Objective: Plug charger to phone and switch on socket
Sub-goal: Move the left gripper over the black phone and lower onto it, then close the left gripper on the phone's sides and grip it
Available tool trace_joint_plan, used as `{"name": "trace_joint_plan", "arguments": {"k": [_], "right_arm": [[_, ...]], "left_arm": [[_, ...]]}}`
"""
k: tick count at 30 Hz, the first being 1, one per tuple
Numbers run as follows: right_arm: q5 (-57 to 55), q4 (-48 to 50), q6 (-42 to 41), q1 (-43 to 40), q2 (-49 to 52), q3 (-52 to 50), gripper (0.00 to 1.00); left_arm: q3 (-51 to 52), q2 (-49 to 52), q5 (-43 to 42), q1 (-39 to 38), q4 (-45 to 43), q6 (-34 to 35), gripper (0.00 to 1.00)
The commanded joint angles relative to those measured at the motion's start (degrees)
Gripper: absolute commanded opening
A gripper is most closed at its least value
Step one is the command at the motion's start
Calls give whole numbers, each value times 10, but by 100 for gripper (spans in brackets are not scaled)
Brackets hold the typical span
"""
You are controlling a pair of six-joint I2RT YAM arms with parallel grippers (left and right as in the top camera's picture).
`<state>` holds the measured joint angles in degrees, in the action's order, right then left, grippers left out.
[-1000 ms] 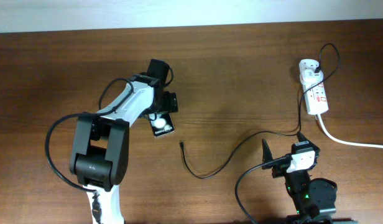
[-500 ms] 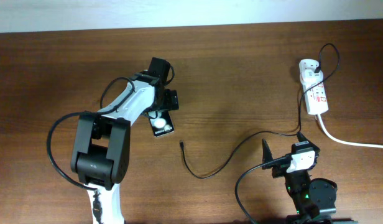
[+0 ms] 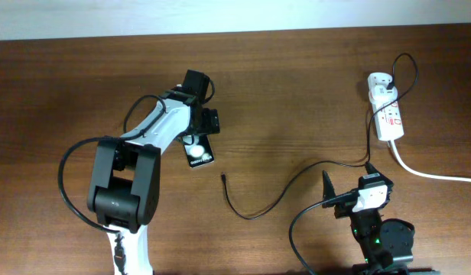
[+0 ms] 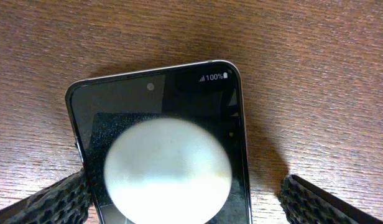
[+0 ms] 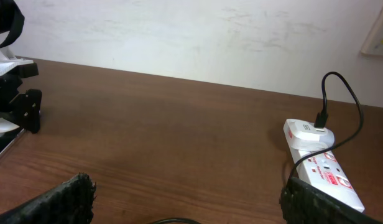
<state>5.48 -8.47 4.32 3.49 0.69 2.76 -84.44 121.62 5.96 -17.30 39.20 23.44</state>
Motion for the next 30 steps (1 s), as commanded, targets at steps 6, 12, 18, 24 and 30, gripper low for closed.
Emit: {"name": "trace_joint_plan", "arguments": {"k": [6, 12, 18, 24, 30], "right_arm": [[-1, 1, -2, 3, -5, -5, 99], [-1, 1, -2, 3, -5, -5, 99], [-1, 1, -2, 3, -5, -5, 99], [-1, 1, -2, 3, -5, -5, 99], [-1, 1, -2, 3, -5, -5, 99]], "left_arm": [[10, 42, -27, -2, 72, 3, 92], [10, 42, -62, -3, 79, 3, 94], [10, 42, -62, -27, 80, 3, 94], [10, 42, -62, -33, 78, 3, 99], [10, 42, -62, -33, 78, 3, 99]]}}
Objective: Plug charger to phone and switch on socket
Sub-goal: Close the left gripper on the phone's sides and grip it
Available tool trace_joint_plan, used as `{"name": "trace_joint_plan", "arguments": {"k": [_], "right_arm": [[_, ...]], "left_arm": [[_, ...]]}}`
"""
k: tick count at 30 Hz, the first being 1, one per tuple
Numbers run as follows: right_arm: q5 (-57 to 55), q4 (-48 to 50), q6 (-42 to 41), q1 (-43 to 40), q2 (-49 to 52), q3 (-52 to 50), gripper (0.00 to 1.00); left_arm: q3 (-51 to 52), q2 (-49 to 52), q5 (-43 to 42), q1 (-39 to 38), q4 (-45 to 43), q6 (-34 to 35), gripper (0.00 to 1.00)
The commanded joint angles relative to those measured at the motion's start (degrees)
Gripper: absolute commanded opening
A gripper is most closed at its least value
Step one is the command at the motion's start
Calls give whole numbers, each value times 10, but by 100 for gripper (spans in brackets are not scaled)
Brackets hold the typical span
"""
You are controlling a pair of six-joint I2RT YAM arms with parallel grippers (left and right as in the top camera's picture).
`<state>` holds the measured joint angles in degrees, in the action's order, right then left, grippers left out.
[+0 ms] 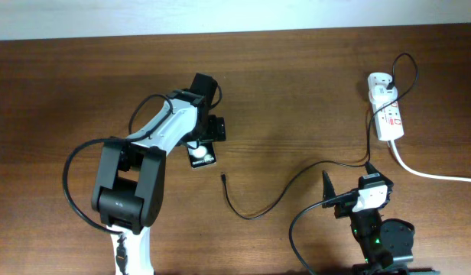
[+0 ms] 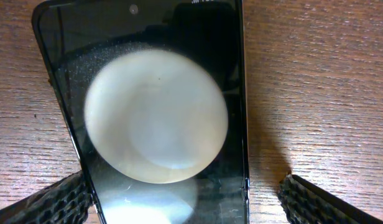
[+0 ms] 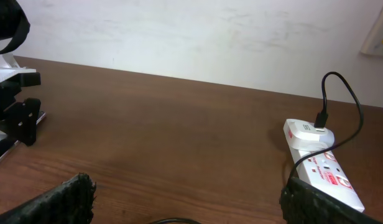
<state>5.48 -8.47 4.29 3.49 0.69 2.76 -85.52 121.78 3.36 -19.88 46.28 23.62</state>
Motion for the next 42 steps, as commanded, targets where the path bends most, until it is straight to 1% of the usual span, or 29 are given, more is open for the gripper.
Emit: {"name": "trace_joint_plan", "arguments": {"k": [1, 20, 27, 42], "right_arm": [[-1, 1, -2, 3, -5, -5, 99], [-1, 1, -2, 3, -4, -5, 99], [-1, 1, -2, 3, -4, -5, 99], [-1, 1, -2, 3, -4, -5, 99]], "left_arm": [[21, 40, -36, -7, 7, 1, 99], [21, 40, -36, -7, 7, 1, 99], [21, 40, -33, -7, -38, 1, 99], [21, 40, -27, -7, -36, 1, 99]]}}
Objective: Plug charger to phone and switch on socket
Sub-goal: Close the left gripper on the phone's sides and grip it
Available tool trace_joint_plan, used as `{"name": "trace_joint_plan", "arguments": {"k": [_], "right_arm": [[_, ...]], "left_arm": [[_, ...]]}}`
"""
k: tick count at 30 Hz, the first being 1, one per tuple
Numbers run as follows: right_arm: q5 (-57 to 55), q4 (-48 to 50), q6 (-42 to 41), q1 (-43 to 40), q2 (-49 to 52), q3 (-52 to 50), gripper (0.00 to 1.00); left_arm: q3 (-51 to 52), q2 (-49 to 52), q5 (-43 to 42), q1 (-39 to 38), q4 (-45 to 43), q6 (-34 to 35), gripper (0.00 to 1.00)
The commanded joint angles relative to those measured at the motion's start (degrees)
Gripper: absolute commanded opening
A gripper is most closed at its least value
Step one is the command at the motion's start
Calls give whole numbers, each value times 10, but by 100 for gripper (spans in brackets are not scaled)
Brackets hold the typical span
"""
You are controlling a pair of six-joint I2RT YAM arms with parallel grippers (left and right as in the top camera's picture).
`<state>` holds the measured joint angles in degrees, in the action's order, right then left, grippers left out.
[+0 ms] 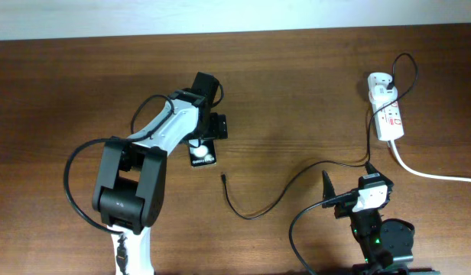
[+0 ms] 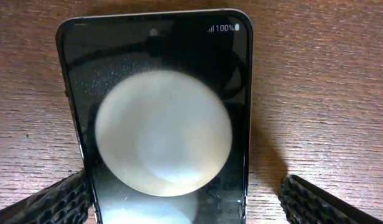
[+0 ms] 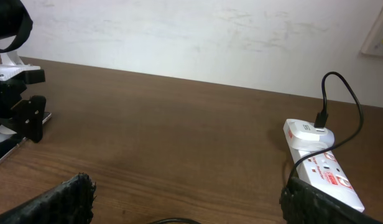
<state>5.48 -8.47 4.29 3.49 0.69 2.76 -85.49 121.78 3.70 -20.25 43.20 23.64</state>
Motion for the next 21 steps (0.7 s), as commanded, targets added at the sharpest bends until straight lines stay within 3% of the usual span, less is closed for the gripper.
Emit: {"name": "trace_joint_plan", "arguments": {"k": [1, 16, 21], "right_arm": [[-1, 1, -2, 3, -4, -5, 99], [-1, 1, -2, 3, -4, -5, 99], [-1, 1, -2, 3, -4, -5, 99]], "left_arm": [[21, 40, -31, -3, -5, 1, 99], [21, 40, -31, -3, -10, 2, 99], [21, 40, -31, -3, 24, 1, 99]]}}
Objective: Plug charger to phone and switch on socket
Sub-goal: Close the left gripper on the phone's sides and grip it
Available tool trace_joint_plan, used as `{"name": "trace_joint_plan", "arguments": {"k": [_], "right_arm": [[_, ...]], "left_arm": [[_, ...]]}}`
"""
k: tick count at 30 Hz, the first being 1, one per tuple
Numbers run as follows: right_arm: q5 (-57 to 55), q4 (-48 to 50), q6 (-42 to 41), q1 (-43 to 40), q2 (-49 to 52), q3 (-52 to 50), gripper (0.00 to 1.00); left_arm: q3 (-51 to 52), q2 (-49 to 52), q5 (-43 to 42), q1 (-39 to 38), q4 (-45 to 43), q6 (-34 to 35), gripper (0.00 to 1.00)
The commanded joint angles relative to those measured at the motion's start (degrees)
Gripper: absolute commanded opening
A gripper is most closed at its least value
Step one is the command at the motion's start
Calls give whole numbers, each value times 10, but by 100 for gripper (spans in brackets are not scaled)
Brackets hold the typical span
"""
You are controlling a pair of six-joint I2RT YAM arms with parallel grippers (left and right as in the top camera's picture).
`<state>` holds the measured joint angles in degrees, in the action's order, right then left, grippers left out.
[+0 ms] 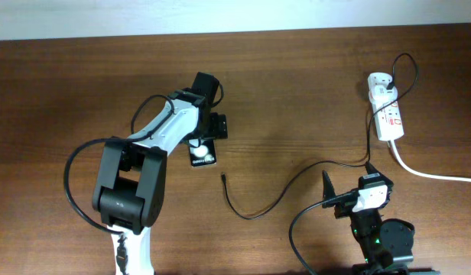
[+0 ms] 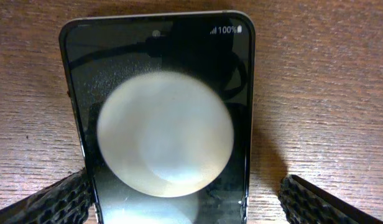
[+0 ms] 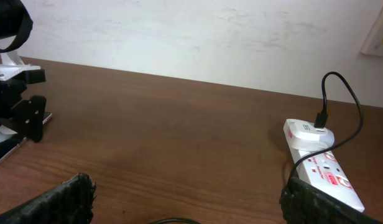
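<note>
The phone [image 2: 157, 118] lies flat on the wooden table [image 2: 316, 93], screen up, showing 100% battery and a round lamp reflection. My left gripper [image 2: 184, 198] is open just above it, one finger [image 2: 51, 200] at the phone's left edge and the other [image 2: 325, 200] apart on the right. In the overhead view the phone [image 1: 202, 157] is under the left gripper [image 1: 209, 131]. The black cable's loose end [image 1: 222, 178] lies right of the phone. The cable runs to the charger [image 1: 379, 80] in the white power strip [image 1: 388, 114]. My right gripper [image 3: 188, 200] is open, resting low at the front.
The power strip's white lead [image 1: 434, 174] runs off to the right edge. The cable loops across the table [image 1: 251, 216] between the phone and my right arm's base [image 1: 381, 237]. A white wall [image 3: 191, 31] stands behind the table.
First my left gripper stood open over the phone's top end, which lay skewed in the wrist view. A second later it was further down the screen. Then the whole top edge showed, squarer between the fingers, as now. The right arm, cable and power strip stayed still.
</note>
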<state>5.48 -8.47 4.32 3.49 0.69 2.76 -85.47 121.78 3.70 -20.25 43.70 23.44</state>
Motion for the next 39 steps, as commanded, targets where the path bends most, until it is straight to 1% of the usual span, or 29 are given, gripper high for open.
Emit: {"name": "trace_joint_plan", "arguments": {"k": [1, 6, 8, 12, 14, 17, 19, 20, 21, 23, 24, 26, 27, 29, 30, 32, 35, 36, 38, 39], "right_arm": [[-1, 1, -2, 3, -4, -5, 99], [-1, 1, -2, 3, -4, -5, 99], [-1, 1, -2, 3, -4, -5, 99], [-1, 1, -2, 3, -4, -5, 99], [-1, 1, -2, 3, -4, -5, 99], [-1, 1, -2, 3, -4, -5, 98], [-1, 1, -2, 3, -4, -5, 99], [-1, 1, -2, 3, -4, -5, 99], [-1, 1, -2, 3, -4, -5, 99], [-1, 1, -2, 3, -4, -5, 99], [-1, 1, -2, 3, -4, -5, 99], [-1, 1, -2, 3, -4, -5, 99], [-1, 1, -2, 3, -4, -5, 99], [-1, 1, -2, 3, -4, -5, 99], [-1, 1, -2, 3, -4, -5, 99], [-1, 1, -2, 3, -4, -5, 99], [-1, 1, -2, 3, -4, -5, 99], [-1, 1, -2, 3, -4, -5, 99], [-1, 1, -2, 3, -4, -5, 99], [-1, 1, -2, 3, -4, -5, 99]], "left_arm": [[21, 40, -31, -3, 24, 3, 99], [21, 40, -37, -4, 13, 3, 99], [21, 40, -38, -4, 0, -14, 99], [21, 40, -121, -6, 8, -88, 100], [21, 40, -121, -10, 14, -98, 95], [21, 40, -121, -10, 16, -99, 95], [21, 40, -126, -10, 17, -99, 93], [21, 40, -135, -10, 21, -99, 89], [21, 40, -134, -10, 24, -99, 84], [22, 40, -133, -10, 24, -98, 83], [22, 40, -118, -10, 22, -85, 84], [22, 40, -59, -10, 22, -28, 89], [22, 40, -41, -10, 17, -11, 91], [22, 40, -41, -10, 5, -12, 90], [22, 40, -41, -10, 3, -12, 86], [23, 40, -41, -11, 10, -12, 84], [44, 40, -39, -17, 2, -12, 84], [49, 40, -39, -18, -6, -25, 84], [49, 40, -39, -18, -23, -96, 83], [49, 40, -39, -18, -28, -105, 84]]}}
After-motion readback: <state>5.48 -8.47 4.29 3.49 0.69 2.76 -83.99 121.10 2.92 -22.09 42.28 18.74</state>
